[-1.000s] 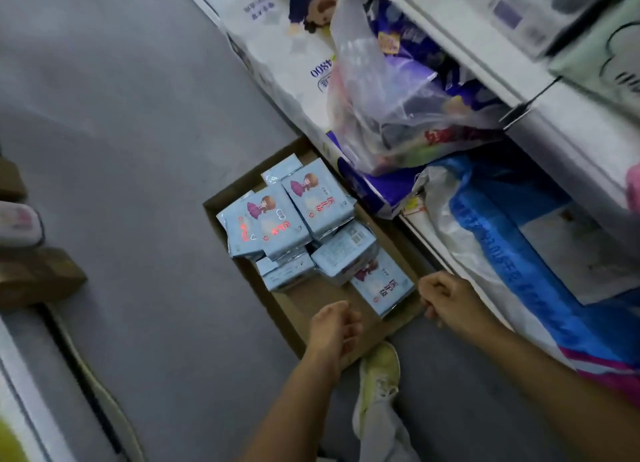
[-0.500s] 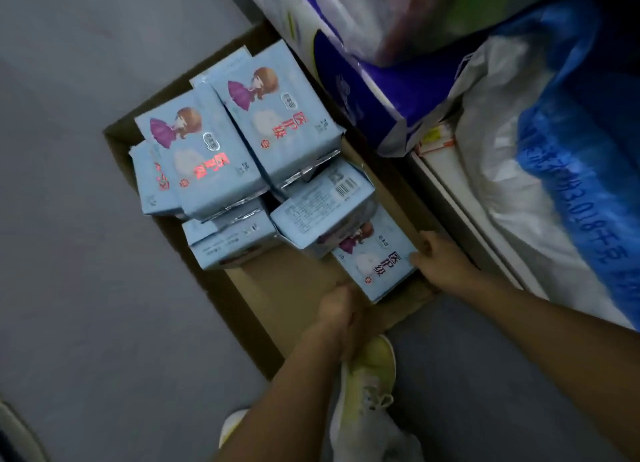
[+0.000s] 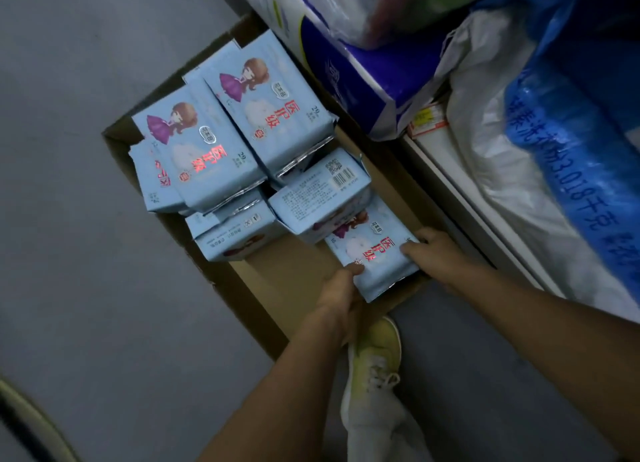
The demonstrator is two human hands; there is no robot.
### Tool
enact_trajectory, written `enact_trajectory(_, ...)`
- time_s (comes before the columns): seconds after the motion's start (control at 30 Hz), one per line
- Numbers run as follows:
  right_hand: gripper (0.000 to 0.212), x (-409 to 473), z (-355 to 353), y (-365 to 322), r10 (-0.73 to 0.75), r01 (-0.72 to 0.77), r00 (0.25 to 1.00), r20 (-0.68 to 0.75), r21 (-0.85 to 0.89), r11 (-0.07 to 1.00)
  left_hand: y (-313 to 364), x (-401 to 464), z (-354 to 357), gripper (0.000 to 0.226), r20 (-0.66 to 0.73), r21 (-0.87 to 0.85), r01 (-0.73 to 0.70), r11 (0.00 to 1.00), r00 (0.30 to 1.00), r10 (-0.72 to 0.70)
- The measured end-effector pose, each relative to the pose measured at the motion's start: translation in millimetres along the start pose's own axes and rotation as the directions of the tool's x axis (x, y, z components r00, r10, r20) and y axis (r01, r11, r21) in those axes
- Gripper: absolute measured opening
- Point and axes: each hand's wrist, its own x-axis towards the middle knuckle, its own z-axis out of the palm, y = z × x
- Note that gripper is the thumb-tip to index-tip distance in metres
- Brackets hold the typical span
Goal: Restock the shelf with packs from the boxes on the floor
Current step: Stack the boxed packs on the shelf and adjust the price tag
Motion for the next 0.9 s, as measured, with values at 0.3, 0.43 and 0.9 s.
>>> enact_trajectory(0.3, 0.021, -66.1, -24.2, -16.9, 0.057, -0.055, 0.998, -0.035, 0.032, 0.998, 8.8, -83.7, -13.9, 0.036, 0.092, 0.073, -0.085, 0.994, 0.993, 0.078)
enact_trajectory(0.43, 0.024, -113.5, -27.7, -29.2, 0.083, -0.067, 0.994, -0.074, 0.197, 0.978, 3.9, -117.6, -33.6, 0.038, 0.085, 0.074, -0.1, 0.992, 0.992, 0.093)
enact_trajectory(0.9, 0.028, -301.9, -41.4, -100.9, -0.04, 0.099, 0.992, -0.12, 0.548, 0.83, -2.8, -262.6, -115.1, 0.029, 0.151, 0.06, -0.363, 0.93, 0.924, 0.351)
